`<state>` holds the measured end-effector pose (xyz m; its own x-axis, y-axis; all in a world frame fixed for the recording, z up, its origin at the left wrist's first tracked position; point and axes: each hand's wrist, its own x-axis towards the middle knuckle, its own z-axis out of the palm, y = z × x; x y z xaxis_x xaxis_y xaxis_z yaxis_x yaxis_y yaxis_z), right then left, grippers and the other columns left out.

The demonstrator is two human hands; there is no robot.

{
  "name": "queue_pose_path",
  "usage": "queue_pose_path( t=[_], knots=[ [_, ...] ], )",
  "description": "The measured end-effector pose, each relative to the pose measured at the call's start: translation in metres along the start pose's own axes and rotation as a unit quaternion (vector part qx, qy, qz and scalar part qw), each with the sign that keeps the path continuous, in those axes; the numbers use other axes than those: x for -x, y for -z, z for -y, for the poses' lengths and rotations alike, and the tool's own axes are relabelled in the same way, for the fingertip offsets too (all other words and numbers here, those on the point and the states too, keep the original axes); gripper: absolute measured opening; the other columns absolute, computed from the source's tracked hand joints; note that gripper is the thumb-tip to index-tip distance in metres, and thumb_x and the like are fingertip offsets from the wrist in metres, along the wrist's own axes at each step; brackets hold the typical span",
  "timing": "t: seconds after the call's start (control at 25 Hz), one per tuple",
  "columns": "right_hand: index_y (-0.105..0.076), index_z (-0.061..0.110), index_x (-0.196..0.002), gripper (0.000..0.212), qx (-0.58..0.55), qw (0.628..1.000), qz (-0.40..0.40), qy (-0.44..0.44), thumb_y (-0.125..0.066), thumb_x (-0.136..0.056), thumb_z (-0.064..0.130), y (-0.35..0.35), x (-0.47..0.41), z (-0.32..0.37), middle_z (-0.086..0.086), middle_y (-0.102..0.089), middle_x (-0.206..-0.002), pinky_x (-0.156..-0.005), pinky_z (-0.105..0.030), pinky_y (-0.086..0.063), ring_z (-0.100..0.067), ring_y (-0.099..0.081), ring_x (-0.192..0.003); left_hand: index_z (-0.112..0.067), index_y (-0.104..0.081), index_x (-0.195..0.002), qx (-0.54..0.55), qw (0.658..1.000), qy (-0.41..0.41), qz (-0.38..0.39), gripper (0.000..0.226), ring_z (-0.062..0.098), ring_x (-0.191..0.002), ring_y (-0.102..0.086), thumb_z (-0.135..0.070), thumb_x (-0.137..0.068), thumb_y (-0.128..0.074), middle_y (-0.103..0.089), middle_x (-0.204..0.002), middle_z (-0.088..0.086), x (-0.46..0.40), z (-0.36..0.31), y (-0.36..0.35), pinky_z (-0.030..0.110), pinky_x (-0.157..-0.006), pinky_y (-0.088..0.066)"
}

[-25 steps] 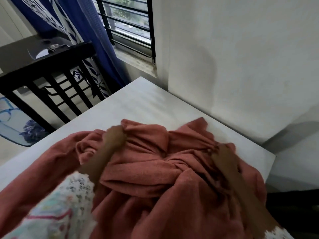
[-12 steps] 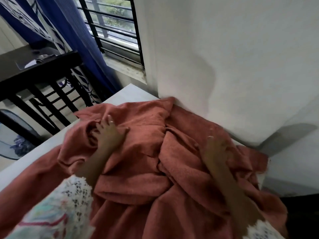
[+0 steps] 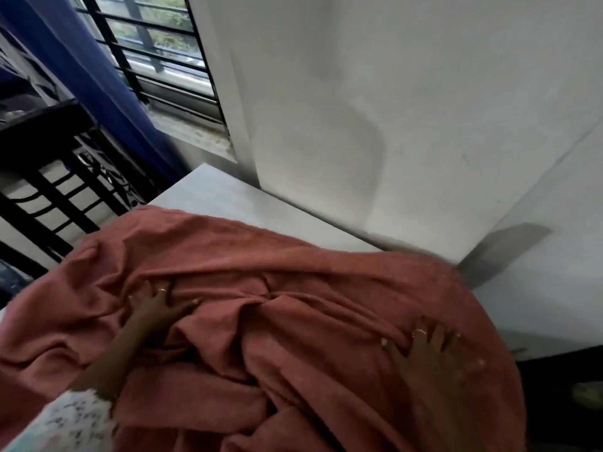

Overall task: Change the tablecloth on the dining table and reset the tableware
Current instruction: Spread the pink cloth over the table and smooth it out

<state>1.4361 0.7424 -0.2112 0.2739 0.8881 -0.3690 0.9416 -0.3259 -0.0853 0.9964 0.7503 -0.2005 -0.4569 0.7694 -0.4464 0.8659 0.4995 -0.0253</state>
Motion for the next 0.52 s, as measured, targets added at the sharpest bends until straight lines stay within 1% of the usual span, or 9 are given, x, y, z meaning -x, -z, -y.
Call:
queue_pose_path(
  t=[0.04, 0.08, 0.12, 0.16, 0.2, 0.28, 0.36, 0.44, 0.52],
  knots=[
    [-0.030, 0.024, -0.144, 0.078, 0.004, 1.000, 0.001, 0.028, -0.036, -0.083, 0.072, 0.013, -0.008, 0.006, -0.011, -0.024, -0.153, -0.114, -0.058, -0.012, -0.033, -0.020, -0.142, -0.005, -0.038, -0.138, 0.092, 0.994, 0.018, -0.051, 0.079, 0.045, -0.128, -0.038, -0.058, -0.082, -0.054, -0.035, -0.143, 0.029, -0.006, -0.007, 0.008, 0.054, -0.106, -0.032],
    [-0.037, 0.020, -0.141, 0.069, -0.037, 0.997, -0.003, 0.060, -0.038, -0.088, 0.065, 0.025, -0.014, 0.018, -0.012, -0.033, -0.149, -0.116, -0.049, -0.016, -0.030, -0.029, -0.138, -0.004, -0.050, -0.125, 0.142, 0.982, 0.008, -0.127, 0.065, 0.043, -0.115, -0.050, -0.051, -0.081, -0.055, -0.050, -0.129, 0.028, -0.008, -0.025, 0.018, 0.051, -0.098, -0.042],
    [-0.048, 0.016, -0.133, 0.062, -0.098, 0.991, -0.029, 0.085, -0.036, -0.090, 0.059, 0.035, -0.020, 0.031, -0.014, -0.044, -0.142, -0.114, -0.044, -0.025, -0.031, -0.040, -0.131, -0.003, -0.053, -0.121, 0.171, 0.968, 0.003, -0.185, 0.056, 0.042, -0.112, -0.053, -0.043, -0.082, -0.056, -0.054, -0.124, 0.026, -0.007, -0.052, 0.023, 0.050, -0.096, -0.044],
    [-0.056, 0.013, -0.123, 0.061, -0.137, 0.982, -0.078, 0.104, -0.034, -0.088, 0.058, 0.037, -0.029, 0.044, -0.017, -0.053, -0.132, -0.107, -0.044, -0.034, -0.034, -0.049, -0.122, -0.004, -0.049, -0.127, 0.199, 0.960, 0.007, -0.198, 0.056, 0.042, -0.119, -0.048, -0.040, -0.084, -0.056, -0.050, -0.129, 0.025, -0.009, -0.076, 0.022, 0.052, -0.100, -0.040],
    [-0.059, 0.012, -0.119, 0.065, -0.133, 0.980, -0.093, 0.111, -0.032, -0.084, 0.060, 0.036, -0.035, 0.056, -0.020, -0.054, -0.129, -0.103, -0.050, -0.038, -0.038, -0.051, -0.118, -0.006, -0.039, -0.137, 0.231, 0.957, 0.026, -0.174, 0.065, 0.042, -0.129, -0.036, -0.043, -0.086, -0.054, -0.039, -0.140, 0.024, -0.008, -0.097, 0.018, 0.056, -0.106, -0.031],
    [-0.048, 0.021, -0.135, 0.079, -0.052, 0.990, -0.049, 0.120, -0.028, -0.079, 0.072, 0.017, -0.035, 0.068, -0.020, -0.037, -0.146, -0.102, -0.067, -0.027, -0.046, -0.035, -0.132, -0.015, -0.012, -0.150, 0.265, 0.956, 0.081, -0.090, 0.089, 0.043, -0.141, -0.007, -0.062, -0.084, -0.049, -0.008, -0.156, 0.018, -0.002, -0.127, 0.001, 0.065, -0.108, -0.007],
    [-0.023, 0.030, -0.147, 0.090, 0.002, 0.992, -0.011, 0.126, -0.015, -0.075, 0.083, -0.014, -0.017, 0.054, -0.014, -0.016, -0.157, -0.100, -0.074, -0.014, -0.046, -0.014, -0.141, -0.027, 0.000, -0.151, 0.184, 0.980, 0.062, -0.051, 0.097, 0.041, -0.143, 0.006, -0.073, -0.078, -0.046, 0.007, -0.158, 0.012, 0.006, -0.130, -0.028, 0.068, -0.106, 0.001],
    [0.003, 0.029, -0.150, 0.096, 0.052, 0.994, 0.068, 0.069, -0.020, -0.074, 0.083, -0.012, 0.005, 0.039, -0.014, 0.006, -0.158, -0.105, -0.070, -0.011, -0.045, 0.002, -0.142, -0.033, -0.006, -0.150, 0.097, 0.993, -0.010, -0.069, 0.092, 0.038, -0.144, -0.002, -0.074, -0.077, -0.044, -0.001, -0.159, 0.011, 0.015, -0.124, -0.044, 0.064, -0.109, -0.006],
    [-0.007, 0.015, -0.151, 0.086, 0.083, 0.994, 0.070, 0.001, -0.035, -0.086, 0.065, 0.012, 0.016, 0.053, -0.024, -0.003, -0.155, -0.109, -0.062, -0.019, -0.046, -0.007, -0.141, -0.029, -0.028, -0.147, 0.034, 0.985, -0.101, -0.133, 0.082, 0.038, -0.132, -0.036, -0.073, -0.078, -0.039, -0.033, -0.149, 0.015, 0.025, -0.116, -0.041, 0.055, -0.102, -0.031]
  ],
)
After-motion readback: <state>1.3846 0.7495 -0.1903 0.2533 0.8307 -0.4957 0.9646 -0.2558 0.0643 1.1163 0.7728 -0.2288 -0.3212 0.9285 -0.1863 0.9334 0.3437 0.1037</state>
